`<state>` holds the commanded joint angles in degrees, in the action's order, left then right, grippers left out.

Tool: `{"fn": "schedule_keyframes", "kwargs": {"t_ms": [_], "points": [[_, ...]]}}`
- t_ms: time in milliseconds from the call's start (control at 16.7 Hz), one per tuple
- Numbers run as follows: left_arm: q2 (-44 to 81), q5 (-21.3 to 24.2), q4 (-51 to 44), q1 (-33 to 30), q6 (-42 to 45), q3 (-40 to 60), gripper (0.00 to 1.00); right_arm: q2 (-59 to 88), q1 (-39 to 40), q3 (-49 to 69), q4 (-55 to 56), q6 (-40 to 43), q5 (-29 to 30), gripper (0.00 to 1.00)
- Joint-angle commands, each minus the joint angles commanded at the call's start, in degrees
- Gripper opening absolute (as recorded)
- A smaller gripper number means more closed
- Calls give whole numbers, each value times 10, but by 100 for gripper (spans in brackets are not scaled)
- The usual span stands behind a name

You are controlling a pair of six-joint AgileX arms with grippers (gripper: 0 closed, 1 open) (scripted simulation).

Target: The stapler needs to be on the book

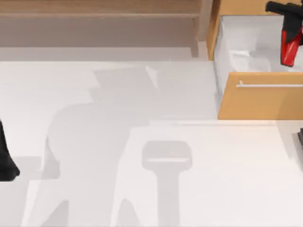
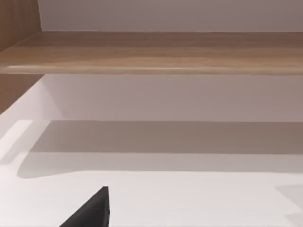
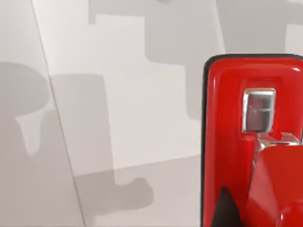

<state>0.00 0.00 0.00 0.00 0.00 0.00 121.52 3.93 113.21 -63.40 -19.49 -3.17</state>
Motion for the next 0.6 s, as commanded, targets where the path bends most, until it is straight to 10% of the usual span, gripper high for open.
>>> {"fn": "schedule_keyframes", "kwargs": {"t_ms": [600], "points": [[0,0,0,0,0,0,100,-246,-112,-176,47,31,-52,0]]}}
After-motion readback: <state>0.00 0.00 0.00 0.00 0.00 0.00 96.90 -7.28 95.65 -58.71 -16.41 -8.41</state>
